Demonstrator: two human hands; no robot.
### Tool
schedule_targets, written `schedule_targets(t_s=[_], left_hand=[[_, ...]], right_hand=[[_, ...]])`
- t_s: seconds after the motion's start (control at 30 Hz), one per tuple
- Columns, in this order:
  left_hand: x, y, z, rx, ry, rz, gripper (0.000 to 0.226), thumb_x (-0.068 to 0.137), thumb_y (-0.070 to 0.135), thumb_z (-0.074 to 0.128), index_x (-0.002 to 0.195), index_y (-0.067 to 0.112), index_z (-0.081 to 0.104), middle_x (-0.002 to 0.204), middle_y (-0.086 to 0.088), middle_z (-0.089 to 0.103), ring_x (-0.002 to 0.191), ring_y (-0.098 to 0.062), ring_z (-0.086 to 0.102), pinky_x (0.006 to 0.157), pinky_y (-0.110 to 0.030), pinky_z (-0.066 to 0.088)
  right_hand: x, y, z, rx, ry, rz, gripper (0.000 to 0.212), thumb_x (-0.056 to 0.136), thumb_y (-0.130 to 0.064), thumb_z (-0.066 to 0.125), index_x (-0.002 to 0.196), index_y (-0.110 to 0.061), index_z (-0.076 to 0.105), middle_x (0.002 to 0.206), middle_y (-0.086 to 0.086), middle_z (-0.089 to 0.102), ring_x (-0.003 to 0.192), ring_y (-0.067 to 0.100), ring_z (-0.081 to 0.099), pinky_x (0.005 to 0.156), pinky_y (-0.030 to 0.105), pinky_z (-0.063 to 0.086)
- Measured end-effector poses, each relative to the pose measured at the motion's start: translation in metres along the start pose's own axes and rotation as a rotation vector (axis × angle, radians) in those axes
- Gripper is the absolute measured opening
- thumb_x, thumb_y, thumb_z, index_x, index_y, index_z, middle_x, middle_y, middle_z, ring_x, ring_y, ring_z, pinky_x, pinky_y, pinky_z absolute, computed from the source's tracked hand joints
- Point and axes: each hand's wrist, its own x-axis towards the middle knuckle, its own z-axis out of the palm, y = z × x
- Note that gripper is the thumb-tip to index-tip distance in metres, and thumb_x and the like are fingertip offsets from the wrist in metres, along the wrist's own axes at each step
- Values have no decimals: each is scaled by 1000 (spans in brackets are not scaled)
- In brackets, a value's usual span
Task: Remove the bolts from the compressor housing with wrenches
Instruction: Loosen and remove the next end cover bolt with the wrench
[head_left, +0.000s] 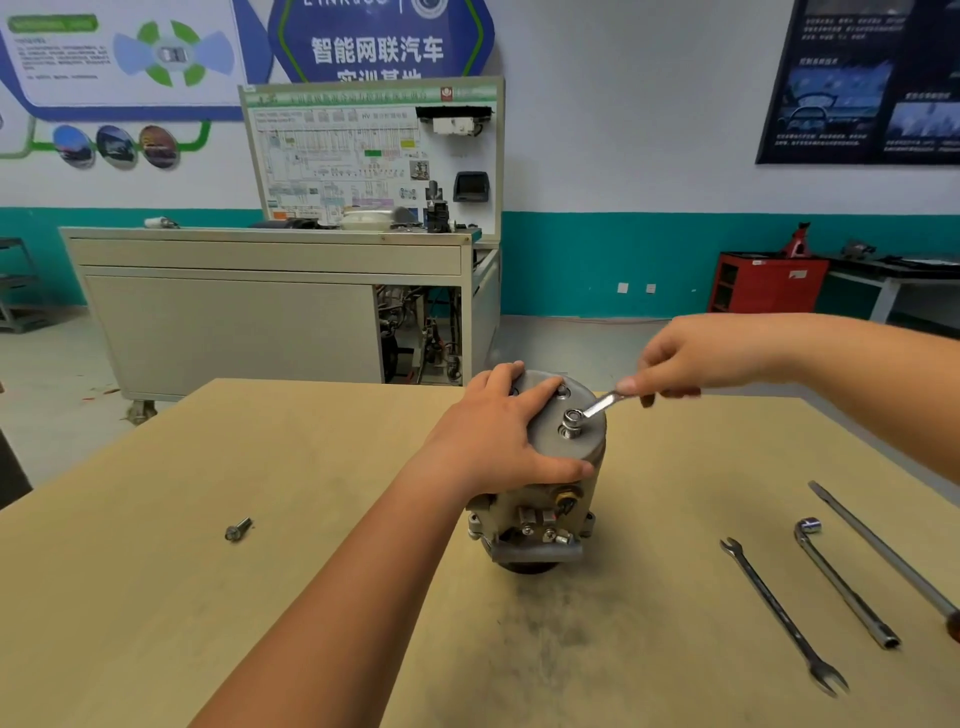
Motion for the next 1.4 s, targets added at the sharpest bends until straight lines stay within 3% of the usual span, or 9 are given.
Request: schedule_targets(t_s=[0.17,0.27,0.4,0.57,0.9,1.0,1.13,1.27,1.4], left_hand=[[1,3,0,9,-1,12,96,71,74,59,150,39,19,156,4,12,142,-19,10,113,-39,24],[0,0,0,-11,9,5,96,70,74,60,150,38,20,155,5,12,142,-18,10,113,-39,24],[-1,-2,0,-19,18,4,96,70,74,60,149,39,20,155,5,13,141,-17,10,113,-39,24],[0,-1,1,-12,17,4,95,71,70,59,150,38,19,155,3,12,141,-19,11,113,-38,23],[2,0,1,16,3,10,92,73,67,57,151,37,17,155,2,13,140,-19,10,112,-40,26],[3,0,2,29,6,16,95,72,71,57,151,37,17,155,2,13,140,-20,11,112,-40,26],[3,-3,2,31,-6,22,99,69,79,54,150,39,15,156,5,11,142,-20,9,113,-41,24],[3,-4,1,46,-34,21,98,70,78,54,150,40,13,156,7,8,142,-17,7,113,-40,23],[3,-2,2,65,-28,18,98,71,78,54,151,39,13,157,5,8,143,-18,6,113,-40,23]], right_hand=[[8,6,-3,-35,144,-123,28,79,-57,53,76,-34,68,70,-11,57,59,-1,49,55,18,30],[1,15,-4,175,172,-122,26,84,-51,52,80,-32,70,74,-9,63,67,3,58,64,20,39],[-16,3,13,634,58,-120,21,95,-24,47,89,-13,63,76,2,71,70,14,71,57,21,53],[-41,-31,57,1052,-225,-83,21,97,-20,42,91,-3,51,78,18,73,60,22,71,49,24,55],[-37,-43,72,1241,-197,-29,28,99,-18,40,84,1,55,60,15,68,48,20,67,38,21,49],[-33,-40,72,1155,-229,-29,28,100,-22,38,88,-2,54,58,12,67,46,19,66,38,20,48],[-29,-20,44,575,-298,-8,33,98,-35,39,90,-9,58,53,1,62,46,16,61,45,21,49],[-14,-3,12,-4,-21,-18,35,87,-52,50,78,-23,67,59,-8,58,54,6,53,54,19,41],[0,5,13,-101,142,-127,27,84,-54,53,81,-31,66,82,-5,63,75,12,55,62,27,42]])
